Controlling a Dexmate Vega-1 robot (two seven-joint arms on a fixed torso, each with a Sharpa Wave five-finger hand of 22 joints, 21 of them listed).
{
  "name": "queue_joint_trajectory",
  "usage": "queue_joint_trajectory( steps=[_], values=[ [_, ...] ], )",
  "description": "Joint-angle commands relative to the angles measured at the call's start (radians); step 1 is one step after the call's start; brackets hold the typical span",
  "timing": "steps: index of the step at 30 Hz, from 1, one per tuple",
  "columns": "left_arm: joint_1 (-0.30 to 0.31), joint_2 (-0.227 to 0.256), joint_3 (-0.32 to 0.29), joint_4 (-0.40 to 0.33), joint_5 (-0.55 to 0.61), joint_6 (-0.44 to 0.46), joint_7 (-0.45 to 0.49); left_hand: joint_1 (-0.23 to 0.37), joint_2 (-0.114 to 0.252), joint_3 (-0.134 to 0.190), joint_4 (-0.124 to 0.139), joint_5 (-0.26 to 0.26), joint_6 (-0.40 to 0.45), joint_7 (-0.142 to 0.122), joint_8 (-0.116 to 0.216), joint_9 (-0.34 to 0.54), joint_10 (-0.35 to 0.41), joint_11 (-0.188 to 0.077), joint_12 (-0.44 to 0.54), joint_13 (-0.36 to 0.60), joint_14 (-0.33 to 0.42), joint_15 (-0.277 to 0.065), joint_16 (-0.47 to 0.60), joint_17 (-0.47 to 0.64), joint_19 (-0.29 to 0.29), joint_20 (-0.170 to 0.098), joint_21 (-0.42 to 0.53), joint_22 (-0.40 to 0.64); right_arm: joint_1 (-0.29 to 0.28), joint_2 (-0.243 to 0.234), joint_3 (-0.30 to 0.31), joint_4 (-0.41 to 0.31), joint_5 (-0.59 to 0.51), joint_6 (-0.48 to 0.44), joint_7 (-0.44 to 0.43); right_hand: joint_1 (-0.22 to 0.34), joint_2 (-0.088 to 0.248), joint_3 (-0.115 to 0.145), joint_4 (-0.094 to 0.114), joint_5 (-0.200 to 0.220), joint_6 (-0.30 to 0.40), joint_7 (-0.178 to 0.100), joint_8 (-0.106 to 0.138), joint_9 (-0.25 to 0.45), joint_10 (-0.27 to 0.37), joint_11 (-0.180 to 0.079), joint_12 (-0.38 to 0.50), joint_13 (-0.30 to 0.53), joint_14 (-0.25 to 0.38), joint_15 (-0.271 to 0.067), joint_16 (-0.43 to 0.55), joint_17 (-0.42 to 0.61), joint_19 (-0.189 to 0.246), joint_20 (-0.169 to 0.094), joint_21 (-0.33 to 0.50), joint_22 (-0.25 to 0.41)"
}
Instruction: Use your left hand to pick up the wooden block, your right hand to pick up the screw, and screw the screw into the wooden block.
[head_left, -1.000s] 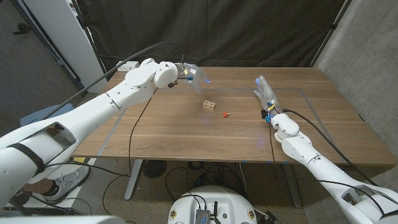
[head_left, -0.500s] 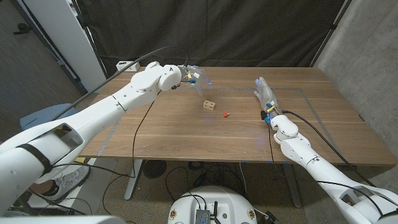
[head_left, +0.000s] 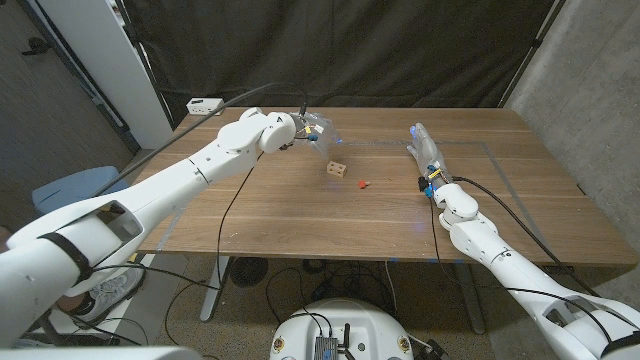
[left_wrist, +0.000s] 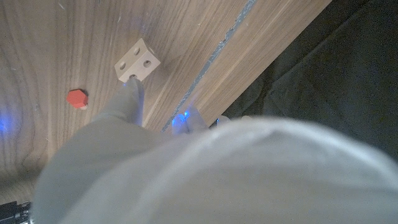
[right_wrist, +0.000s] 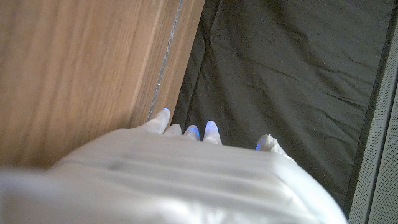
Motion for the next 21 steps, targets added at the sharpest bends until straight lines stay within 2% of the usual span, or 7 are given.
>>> queue_joint_trajectory(
  steps=[1,21],
  values=[
    [-0.016,-0.024,0.025,0.051,-0.019,-0.008,-0.013,-0.006,-0.012,-0.011,0.007,0.002,0.001,0.011,-0.004,0.003,-0.002,0.005,-0.004,0.006,-0.013,0.006,-0.004,0.003,-0.009,0.002,0.002,0.004,0.006,0.008,-0.002,0.013,-0.001,0.003,-0.003,0.009,0.0,0.002,-0.006,0.005,0.001,-0.004,0.001,0.005,0.002,0.003,0.007,0.003,-0.002,0.002,0.006,0.001,0.003,-0.007,0.003,0.006],
    [-0.007,-0.026,0.052,0.099,-0.022,-0.036,0.059,-0.021,-0.01,-0.027,0.017,0.002,-0.016,0.019,-0.017,0.003,-0.015,0.01,-0.011,0.01,-0.017,0.009,-0.003,0.003,-0.012,0.0,0.004,0.004,0.016,0.02,-0.005,0.031,-0.004,0.007,-0.011,0.013,-0.001,0.004,-0.011,0.004,0.001,-0.006,0.0,0.006,0.002,0.004,0.007,0.003,-0.003,0.002,0.006,0.002,0.003,-0.004,0.003,0.006]
  ],
)
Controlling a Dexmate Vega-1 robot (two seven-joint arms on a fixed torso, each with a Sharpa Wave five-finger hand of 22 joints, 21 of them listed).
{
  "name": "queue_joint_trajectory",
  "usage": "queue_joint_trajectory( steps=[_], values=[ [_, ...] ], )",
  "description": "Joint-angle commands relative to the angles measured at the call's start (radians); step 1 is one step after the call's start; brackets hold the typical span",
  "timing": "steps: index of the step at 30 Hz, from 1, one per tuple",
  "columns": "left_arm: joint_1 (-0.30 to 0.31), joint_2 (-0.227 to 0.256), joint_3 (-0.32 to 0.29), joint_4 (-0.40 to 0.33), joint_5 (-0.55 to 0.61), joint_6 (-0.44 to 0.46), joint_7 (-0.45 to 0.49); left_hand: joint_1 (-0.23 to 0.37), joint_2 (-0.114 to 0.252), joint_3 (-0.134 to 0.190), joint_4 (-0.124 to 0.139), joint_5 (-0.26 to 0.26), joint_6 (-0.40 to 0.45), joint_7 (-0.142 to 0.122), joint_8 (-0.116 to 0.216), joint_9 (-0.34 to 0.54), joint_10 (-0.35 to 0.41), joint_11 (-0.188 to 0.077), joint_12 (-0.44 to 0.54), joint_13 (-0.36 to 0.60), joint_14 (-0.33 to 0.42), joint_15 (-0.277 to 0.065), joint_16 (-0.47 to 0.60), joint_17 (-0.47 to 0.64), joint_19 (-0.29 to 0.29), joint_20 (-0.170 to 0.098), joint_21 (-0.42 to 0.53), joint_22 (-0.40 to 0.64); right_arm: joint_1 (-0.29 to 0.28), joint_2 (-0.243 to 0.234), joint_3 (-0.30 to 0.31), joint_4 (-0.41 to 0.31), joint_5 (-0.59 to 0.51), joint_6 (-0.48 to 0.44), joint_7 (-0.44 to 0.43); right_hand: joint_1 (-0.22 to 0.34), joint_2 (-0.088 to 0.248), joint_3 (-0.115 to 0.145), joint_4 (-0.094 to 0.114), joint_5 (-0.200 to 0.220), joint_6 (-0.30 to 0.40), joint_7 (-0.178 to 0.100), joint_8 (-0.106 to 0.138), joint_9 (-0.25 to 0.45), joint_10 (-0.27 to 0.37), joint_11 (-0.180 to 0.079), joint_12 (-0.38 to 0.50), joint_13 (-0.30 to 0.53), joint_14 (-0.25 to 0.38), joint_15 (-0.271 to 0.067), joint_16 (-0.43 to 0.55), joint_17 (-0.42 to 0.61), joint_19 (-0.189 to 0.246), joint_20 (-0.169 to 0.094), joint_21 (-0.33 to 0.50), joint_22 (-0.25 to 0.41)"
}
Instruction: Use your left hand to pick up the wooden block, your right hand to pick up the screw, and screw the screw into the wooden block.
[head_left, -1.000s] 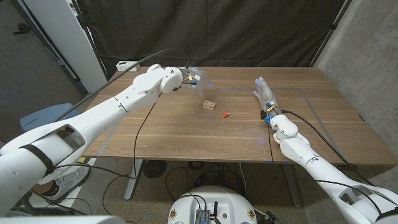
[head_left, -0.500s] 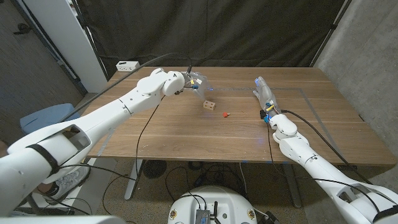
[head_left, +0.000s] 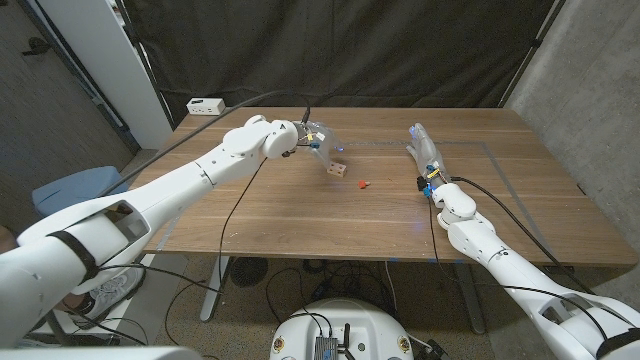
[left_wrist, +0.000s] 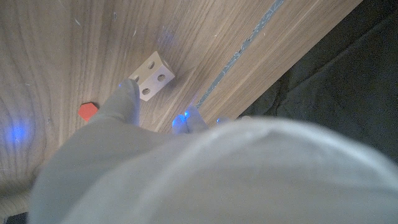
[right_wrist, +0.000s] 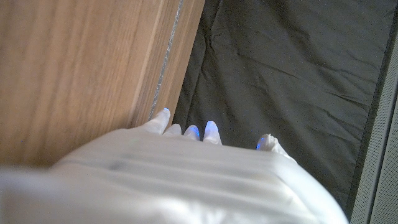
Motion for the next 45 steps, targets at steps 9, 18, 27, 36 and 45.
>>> queue_joint_trajectory(
  steps=[9,18,27,36,45],
  values=[
    [0.019,-0.01,0.027,0.045,0.012,0.002,0.071,-0.01,0.008,-0.009,0.006,0.003,0.008,0.005,0.0,0.003,0.002,0.002,-0.003,0.004,0.001,-0.003,0.004,0.003,-0.006,0.006,0.005,0.004,0.004,0.011,-0.001,0.016,-0.003,0.009,-0.01,0.013,0.001,0.001,-0.008,0.003,0.0,-0.006,0.0,0.006,0.003,0.001,0.007,0.004,-0.004,0.0,0.006,0.002,0.004,-0.003,0.003,0.006],
    [0.02,-0.013,0.033,0.065,0.008,-0.009,0.099,-0.008,0.011,-0.011,0.005,0.004,0.011,0.003,-0.001,0.004,0.004,-0.001,-0.003,0.006,0.007,-0.005,0.006,0.004,-0.003,0.004,0.007,0.004,0.002,0.012,0.0,0.019,0.004,0.007,-0.005,0.014,0.002,0.002,-0.01,0.003,0.001,-0.008,0.0,0.006,0.005,0.0,0.008,0.004,-0.004,-0.002,0.006,0.002,0.004,-0.003,0.003,0.006],
    [0.026,-0.021,0.034,0.089,0.001,-0.002,0.14,-0.002,0.012,-0.013,0.001,0.005,0.01,0.003,-0.001,0.004,0.004,0.0,-0.003,0.008,0.014,-0.007,0.008,0.004,0.001,0.006,0.009,0.004,-0.004,0.011,0.002,0.017,0.006,0.012,-0.003,0.016,0.003,0.003,-0.011,0.003,-0.002,-0.01,-0.001,0.006,0.006,0.001,0.009,0.004,-0.003,-0.002,0.006,0.002,0.007,-0.005,0.004,0.006],
    [0.012,-0.033,0.052,0.124,0.001,-0.022,0.165,0.008,0.012,-0.016,-0.004,0.005,0.024,0.001,0.004,0.004,0.015,-0.003,0.002,0.01,0.025,-0.01,0.011,0.004,0.007,0.007,0.01,0.004,-0.015,0.01,0.005,0.01,0.008,0.016,-0.011,0.018,0.004,0.004,-0.013,0.002,-0.004,-0.013,-0.002,0.006,0.006,-0.001,0.008,0.004,-0.003,-0.003,0.007,0.003,0.008,-0.006,0.004,0.006],
    [0.004,-0.044,0.06,0.161,-0.012,-0.041,0.208,0.016,0.014,-0.019,-0.006,0.005,0.045,-0.002,0.01,0.005,0.037,-0.007,0.01,0.014,0.044,-0.016,0.015,0.004,0.015,0.005,0.012,0.003,-0.025,0.009,0.008,0.003,0.009,0.017,-0.018,0.019,0.005,0.005,-0.015,0.002,-0.004,-0.014,-0.002,0.006,0.007,-0.002,0.008,0.004,-0.003,-0.003,0.007,0.003,0.009,-0.007,0.004,0.006]
  ],
)
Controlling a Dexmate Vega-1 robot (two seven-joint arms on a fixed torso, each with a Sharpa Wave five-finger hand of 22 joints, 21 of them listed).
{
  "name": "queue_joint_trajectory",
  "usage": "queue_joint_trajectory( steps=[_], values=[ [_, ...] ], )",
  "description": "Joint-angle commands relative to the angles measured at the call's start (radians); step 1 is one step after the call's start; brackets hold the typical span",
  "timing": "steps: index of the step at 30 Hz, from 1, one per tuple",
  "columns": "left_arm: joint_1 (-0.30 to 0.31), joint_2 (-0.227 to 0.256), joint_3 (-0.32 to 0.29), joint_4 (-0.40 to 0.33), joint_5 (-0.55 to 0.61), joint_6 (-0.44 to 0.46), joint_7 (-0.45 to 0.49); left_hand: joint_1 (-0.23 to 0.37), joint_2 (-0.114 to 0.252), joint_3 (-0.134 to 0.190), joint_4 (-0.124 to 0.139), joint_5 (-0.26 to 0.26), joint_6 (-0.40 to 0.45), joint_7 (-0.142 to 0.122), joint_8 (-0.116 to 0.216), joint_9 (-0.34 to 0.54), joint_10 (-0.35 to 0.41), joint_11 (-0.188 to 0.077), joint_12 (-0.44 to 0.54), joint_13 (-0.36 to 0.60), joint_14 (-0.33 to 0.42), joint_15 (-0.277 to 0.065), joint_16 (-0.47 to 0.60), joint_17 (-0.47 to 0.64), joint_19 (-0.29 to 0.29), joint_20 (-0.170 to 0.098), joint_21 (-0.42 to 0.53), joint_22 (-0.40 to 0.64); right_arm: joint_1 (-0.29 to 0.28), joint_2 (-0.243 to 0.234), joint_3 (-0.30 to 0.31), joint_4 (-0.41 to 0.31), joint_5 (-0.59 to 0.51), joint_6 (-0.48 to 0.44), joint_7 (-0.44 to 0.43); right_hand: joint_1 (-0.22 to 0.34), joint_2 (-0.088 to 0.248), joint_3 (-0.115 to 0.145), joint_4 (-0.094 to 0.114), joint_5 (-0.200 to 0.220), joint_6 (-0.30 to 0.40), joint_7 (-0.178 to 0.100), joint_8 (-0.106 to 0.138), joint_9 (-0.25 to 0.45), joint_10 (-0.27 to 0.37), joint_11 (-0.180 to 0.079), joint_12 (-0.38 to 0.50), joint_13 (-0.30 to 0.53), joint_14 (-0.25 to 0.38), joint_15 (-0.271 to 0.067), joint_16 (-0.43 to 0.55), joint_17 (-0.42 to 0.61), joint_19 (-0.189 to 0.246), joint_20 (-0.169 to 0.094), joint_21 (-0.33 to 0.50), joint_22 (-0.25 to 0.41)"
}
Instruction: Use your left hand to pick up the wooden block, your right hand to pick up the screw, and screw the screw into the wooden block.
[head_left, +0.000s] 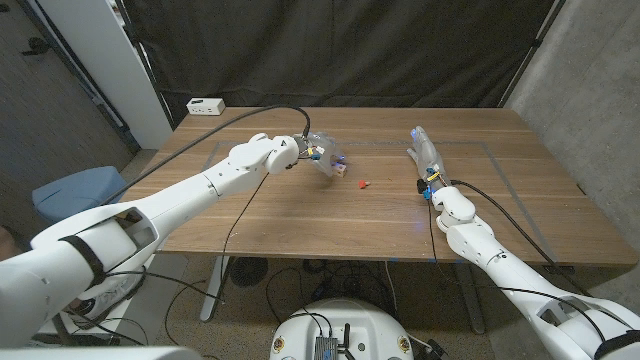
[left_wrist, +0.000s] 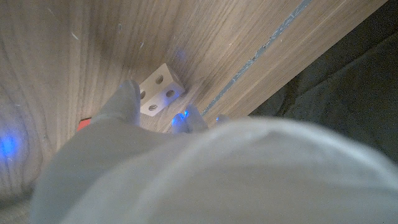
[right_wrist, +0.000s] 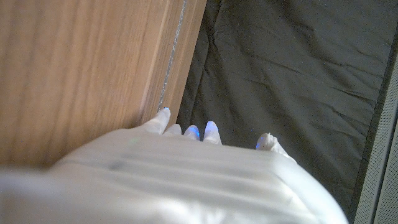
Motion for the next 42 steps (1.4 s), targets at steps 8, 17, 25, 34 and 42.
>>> queue_joint_trajectory(
  steps=[8,17,25,34,42],
  values=[
    [-0.022,-0.021,0.03,0.06,-0.003,-0.032,0.064,0.026,0.004,-0.007,-0.008,0.005,0.032,-0.009,0.008,0.005,0.044,0.002,0.017,0.008,0.037,-0.011,0.013,0.004,0.017,0.004,0.006,0.003,-0.015,0.001,0.005,-0.007,0.002,0.005,-0.014,0.015,0.0,0.003,-0.008,0.001,0.0,-0.011,-0.002,0.006,0.007,-0.001,0.008,0.004,-0.003,-0.004,0.007,0.003,0.004,-0.002,0.003,0.006],
    [-0.029,-0.023,0.044,0.068,0.017,-0.03,0.078,0.039,0.007,-0.02,-0.007,0.006,0.11,-0.022,0.026,0.006,0.107,0.0,0.038,0.018,0.082,-0.032,0.018,0.005,0.039,-0.002,0.008,0.003,-0.011,0.007,0.006,0.003,0.002,0.013,-0.014,0.015,0.0,0.004,-0.009,0.001,0.0,-0.011,-0.002,0.006,0.007,-0.002,0.008,0.004,-0.003,-0.003,0.007,0.004,0.004,0.0,0.003,0.006],
    [-0.017,-0.028,0.053,0.084,0.047,-0.013,0.147,0.058,0.007,-0.023,-0.013,0.006,0.132,-0.023,0.028,0.007,0.131,-0.002,0.045,0.023,0.108,-0.04,0.021,0.005,0.062,-0.005,0.012,0.003,-0.012,0.009,0.008,0.008,0.0,0.021,-0.019,0.016,0.001,0.004,-0.01,0.0,-0.001,-0.012,-0.002,0.006,0.007,-0.002,0.008,0.004,-0.003,-0.003,0.007,0.004,0.004,0.001,0.003,0.006],
    [-0.014,-0.029,0.059,0.099,0.046,-0.022,0.178,0.081,0.005,-0.024,-0.019,0.008,0.145,-0.013,0.029,0.008,0.14,-0.003,0.047,0.028,0.133,-0.048,0.025,0.005,0.087,-0.005,0.016,0.002,-0.018,0.008,0.012,0.002,-0.001,0.025,-0.029,0.016,0.001,0.005,-0.011,0.0,-0.001,-0.013,-0.002,0.006,0.008,-0.002,0.008,0.004,-0.004,-0.003,0.007,0.004,0.004,0.001,0.003,0.006],
    [-0.018,-0.032,0.068,0.114,0.043,-0.041,0.191,0.105,0.008,-0.022,-0.021,0.012,0.169,0.009,0.036,0.012,0.133,-0.002,0.045,0.037,0.141,-0.051,0.022,0.006,0.091,-0.006,0.012,0.002,-0.019,0.009,0.013,0.004,-0.001,0.028,-0.031,0.017,0.001,0.006,-0.013,-0.001,-0.002,-0.014,-0.003,0.006,0.01,-0.004,0.009,0.004,-0.003,-0.002,0.008,0.004,0.004,0.002,0.003,0.006]
  ],
)
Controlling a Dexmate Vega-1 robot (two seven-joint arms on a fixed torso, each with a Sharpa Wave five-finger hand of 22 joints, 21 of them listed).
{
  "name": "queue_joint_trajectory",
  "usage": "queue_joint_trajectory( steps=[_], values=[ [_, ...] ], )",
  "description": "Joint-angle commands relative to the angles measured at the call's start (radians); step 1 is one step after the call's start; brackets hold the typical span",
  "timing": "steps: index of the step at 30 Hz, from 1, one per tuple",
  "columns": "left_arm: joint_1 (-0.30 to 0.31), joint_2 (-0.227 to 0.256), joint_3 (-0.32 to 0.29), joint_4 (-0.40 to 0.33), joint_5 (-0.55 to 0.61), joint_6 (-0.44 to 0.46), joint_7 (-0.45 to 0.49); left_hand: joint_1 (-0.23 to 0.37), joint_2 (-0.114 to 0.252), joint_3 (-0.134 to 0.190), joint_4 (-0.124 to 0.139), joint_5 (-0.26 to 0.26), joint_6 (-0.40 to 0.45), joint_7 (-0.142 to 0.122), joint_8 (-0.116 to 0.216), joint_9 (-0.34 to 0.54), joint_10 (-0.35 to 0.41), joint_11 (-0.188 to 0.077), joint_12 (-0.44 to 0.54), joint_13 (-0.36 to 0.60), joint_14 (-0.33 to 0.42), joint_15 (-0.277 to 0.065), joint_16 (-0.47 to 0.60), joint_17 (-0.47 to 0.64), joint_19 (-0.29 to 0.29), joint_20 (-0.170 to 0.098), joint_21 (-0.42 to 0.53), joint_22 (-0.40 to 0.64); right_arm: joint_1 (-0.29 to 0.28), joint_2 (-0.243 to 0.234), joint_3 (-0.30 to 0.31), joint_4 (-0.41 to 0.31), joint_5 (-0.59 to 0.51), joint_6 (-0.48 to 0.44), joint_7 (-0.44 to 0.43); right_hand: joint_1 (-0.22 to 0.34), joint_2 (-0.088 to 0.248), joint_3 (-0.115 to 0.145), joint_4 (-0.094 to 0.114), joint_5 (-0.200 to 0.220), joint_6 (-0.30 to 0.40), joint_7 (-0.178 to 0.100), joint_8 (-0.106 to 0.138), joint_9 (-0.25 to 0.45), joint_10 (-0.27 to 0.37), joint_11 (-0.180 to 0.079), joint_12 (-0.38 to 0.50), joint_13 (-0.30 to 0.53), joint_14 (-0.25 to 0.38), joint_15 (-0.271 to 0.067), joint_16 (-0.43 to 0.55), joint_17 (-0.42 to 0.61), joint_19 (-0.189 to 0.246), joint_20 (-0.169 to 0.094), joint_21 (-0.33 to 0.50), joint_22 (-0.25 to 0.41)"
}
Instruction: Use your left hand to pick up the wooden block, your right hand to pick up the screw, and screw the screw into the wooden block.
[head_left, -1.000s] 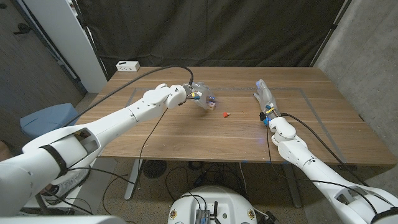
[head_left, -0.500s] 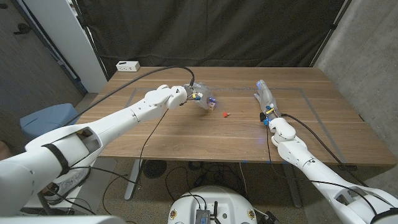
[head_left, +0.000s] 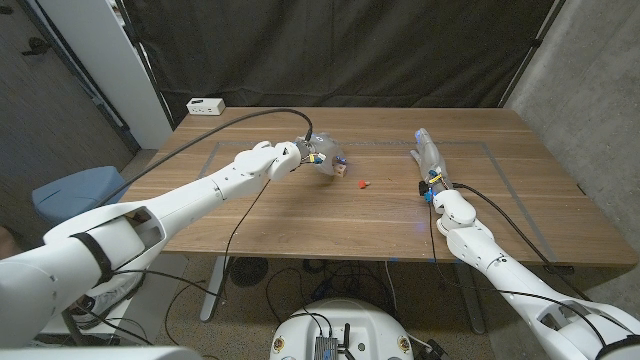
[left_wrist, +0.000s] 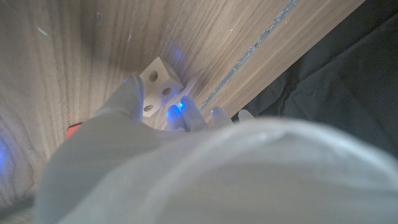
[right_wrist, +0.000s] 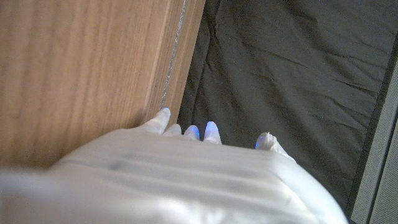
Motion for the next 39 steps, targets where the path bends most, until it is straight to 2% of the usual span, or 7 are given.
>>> queue_joint_trajectory(
  steps=[1,7,14,20,25,31,39],
  values=[
    [-0.001,-0.005,0.013,0.021,0.0,-0.021,0.03,0.022,0.004,0.001,-0.004,0.009,0.022,0.008,0.01,0.007,0.003,0.0,0.008,0.01,0.014,-0.015,0.007,0.006,0.011,0.003,0.003,0.002,-0.004,0.002,0.003,0.0,-0.001,0.004,-0.006,0.012,-0.004,0.002,-0.009,-0.001,0.003,-0.009,-0.003,0.001,0.011,-0.004,0.009,0.004,-0.003,-0.002,0.008,0.002,0.004,0.001,0.003,0.006],
    [0.002,-0.009,0.018,0.03,0.008,-0.016,0.048,0.033,0.01,0.002,-0.002,0.011,0.022,0.015,0.01,0.011,0.011,0.0,0.015,0.018,0.02,-0.017,0.006,0.007,0.019,0.01,0.003,0.002,-0.004,0.004,0.004,0.004,0.0,0.007,-0.006,0.012,-0.004,0.002,-0.01,-0.002,0.002,-0.009,-0.003,0.001,0.012,-0.003,0.01,0.004,-0.002,-0.001,0.008,0.002,0.005,0.001,0.003,0.006],
    [0.004,-0.013,0.021,0.042,0.01,-0.02,0.082,0.059,0.01,-0.001,-0.004,0.013,0.055,0.026,0.025,0.021,0.032,0.003,0.035,0.038,0.046,-0.031,0.007,0.008,0.035,0.014,0.002,0.001,-0.005,0.005,0.003,0.007,0.0,0.009,-0.007,0.012,-0.004,0.003,-0.01,-0.002,0.002,-0.01,-0.003,0.001,0.012,-0.002,0.009,0.004,-0.003,0.001,0.008,0.003,0.004,0.002,0.002,0.006],
    [0.004,-0.017,0.027,0.053,0.014,-0.022,0.103,0.093,0.008,-0.007,-0.004,0.013,0.092,0.052,0.045,0.035,0.069,0.014,0.077,0.071,0.09,-0.041,0.007,0.01,0.07,-0.021,0.005,0.0,-0.007,0.005,0.005,0.007,0.001,0.008,-0.01,0.012,-0.004,0.003,-0.011,-0.003,0.002,-0.011,-0.003,0.001,0.015,0.0,0.01,0.004,-0.003,0.001,0.009,0.003,0.005,0.002,0.002,0.006],
    [0.002,-0.021,0.034,0.062,0.028,-0.013,0.123,0.113,0.007,-0.012,-0.004,0.014,0.115,0.063,0.059,0.044,0.082,0.014,0.1,0.091,0.113,-0.048,0.006,0.011,0.089,-0.028,0.005,0.0,-0.005,0.007,0.005,0.015,0.001,0.013,-0.008,0.012,-0.004,0.003,-0.011,-0.003,0.002,-0.011,-0.002,0.001,0.015,0.0,0.01,0.004,-0.002,0.001,0.009,0.003,0.004,0.003,0.002,0.006],
    [0.001,-0.03,0.04,0.079,0.038,-0.006,0.158,0.133,0.003,-0.018,-0.005,0.014,0.138,0.057,0.074,0.053,0.108,0.015,0.128,0.112,0.138,-0.057,0.007,0.012,0.111,-0.026,0.006,-0.001,-0.002,0.011,0.005,0.023,0.001,0.019,-0.006,0.011,-0.004,0.003,-0.012,-0.004,0.003,-0.011,-0.002,0.001,0.017,0.0,0.01,0.004,-0.001,0.001,0.009,0.003,0.005,0.003,0.002,0.006],
    [-0.001,-0.039,0.051,0.098,0.049,0.001,0.204,0.165,0.007,-0.04,0.003,0.016,0.202,0.054,0.117,0.076,0.17,0.002,0.198,0.165,0.193,-0.083,0.008,0.017,0.156,-0.03,0.005,-0.001,0.0,0.01,0.004,0.027,0.002,0.021,-0.001,0.011,-0.005,0.003,-0.012,-0.004,0.002,-0.012,-0.002,0.001,0.018,0.001,0.01,0.004,-0.001,0.001,0.009,0.004,0.005,0.003,0.002,0.006]
  ],
)
